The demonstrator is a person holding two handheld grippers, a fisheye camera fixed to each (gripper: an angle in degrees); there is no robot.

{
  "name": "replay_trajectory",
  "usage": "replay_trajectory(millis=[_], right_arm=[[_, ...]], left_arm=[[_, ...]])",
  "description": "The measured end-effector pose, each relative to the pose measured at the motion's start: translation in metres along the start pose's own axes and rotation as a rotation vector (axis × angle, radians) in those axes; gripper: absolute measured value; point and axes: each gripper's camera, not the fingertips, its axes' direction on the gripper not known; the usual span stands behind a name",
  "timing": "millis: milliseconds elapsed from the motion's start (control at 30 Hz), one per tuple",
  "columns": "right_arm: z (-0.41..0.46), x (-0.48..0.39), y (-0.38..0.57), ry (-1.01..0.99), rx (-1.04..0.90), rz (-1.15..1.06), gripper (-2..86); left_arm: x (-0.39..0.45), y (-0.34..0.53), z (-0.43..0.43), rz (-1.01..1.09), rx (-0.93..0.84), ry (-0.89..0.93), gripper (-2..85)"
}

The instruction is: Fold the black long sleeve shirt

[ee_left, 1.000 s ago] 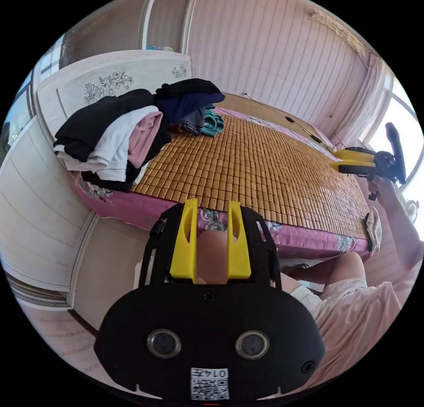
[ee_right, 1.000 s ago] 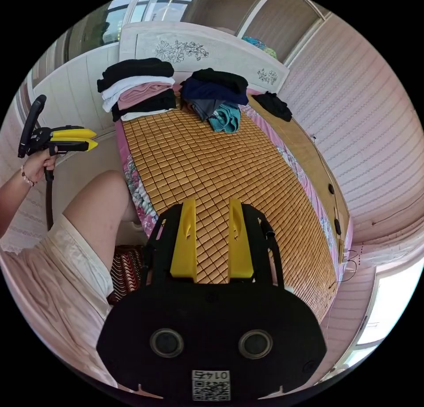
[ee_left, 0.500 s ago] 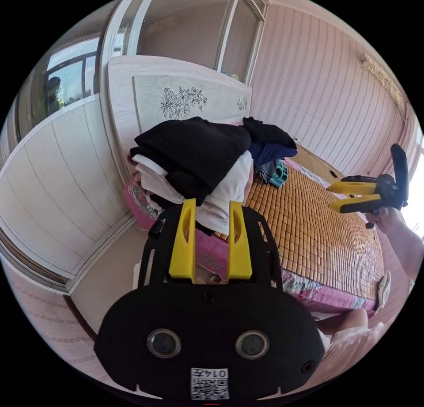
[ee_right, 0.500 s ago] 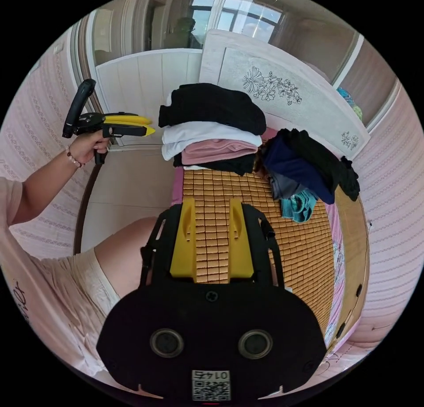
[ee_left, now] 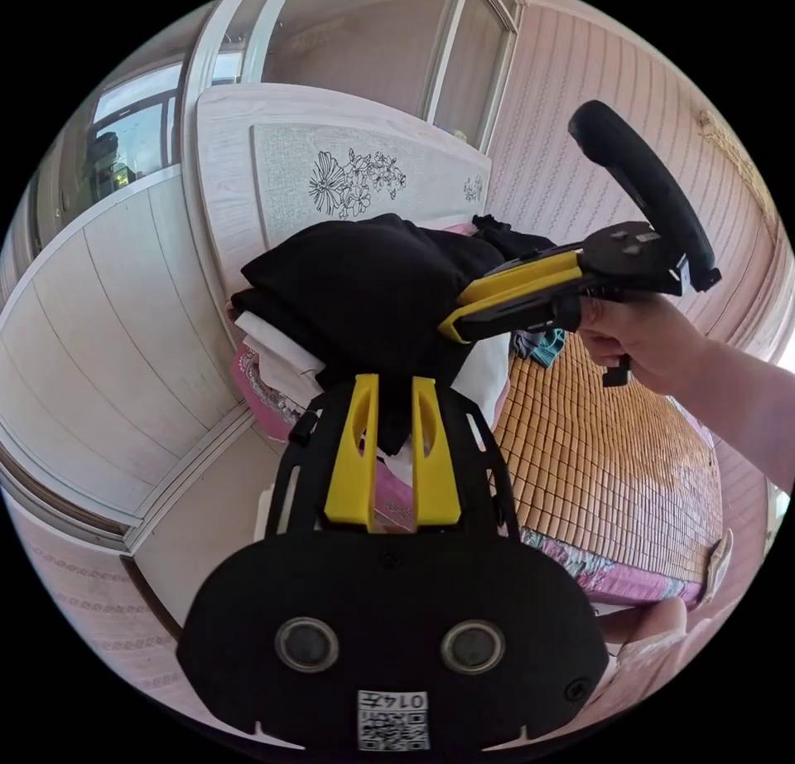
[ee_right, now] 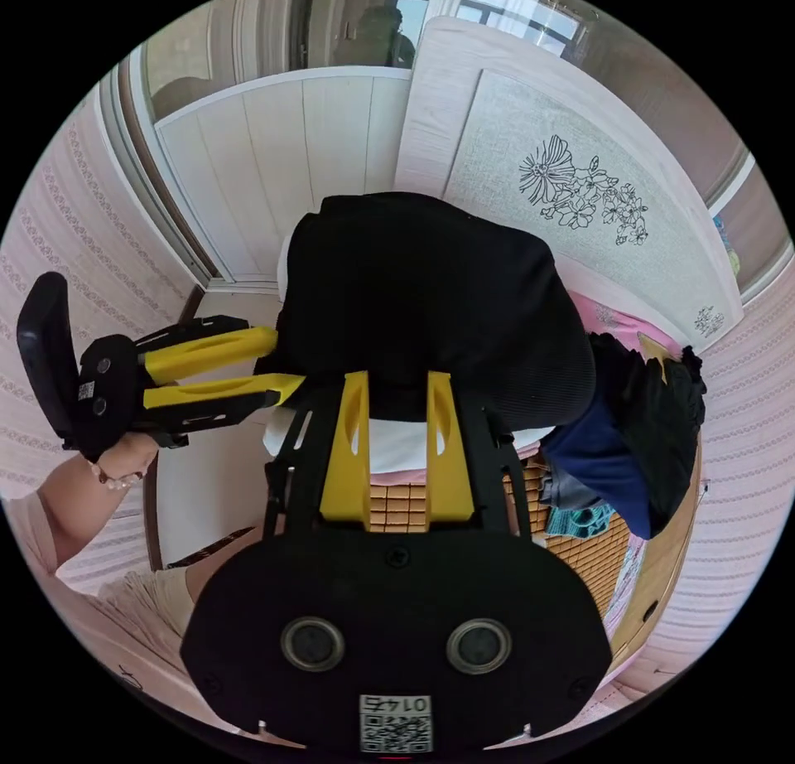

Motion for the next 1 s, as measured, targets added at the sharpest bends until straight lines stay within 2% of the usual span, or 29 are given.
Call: replay_trajectory(millis=[33,100,167,467,667,1000], right_arm=[[-0.001,0.002,0.001,-0.009,0.003,0.006,8.6],[-0.013,0.012,0.01,-0.029,0.032,0.007,1.5],[-0.025,0.019,0.02,-0.04,0.046,0.005,0.4],[-0.141,0.06,0.097,0.11,0.215,0.124,-0.5],[-0.242,0.084,0.177,0.128,0.355,0.225,-0.5],[-0.32,0.143,0.34,0.084,0.396,0.427,-0.6]], left_arm=[[0.001,-0.003,-0.002,0.012,0.007,-0.009,2.5],[0.004,-0.009,-0.006,0.027,0.006,-0.003,0.4],[0.013,-0.019,-0.016,0.049,0.027,0.003,-0.6],[0.096,-0.072,-0.083,0.236,0.192,0.071,-1.0],[0.167,-0.092,-0.135,0.37,0.302,0.129,-1.0],[0.281,-0.104,-0.127,0.437,0.275,0.326,-0.9]])
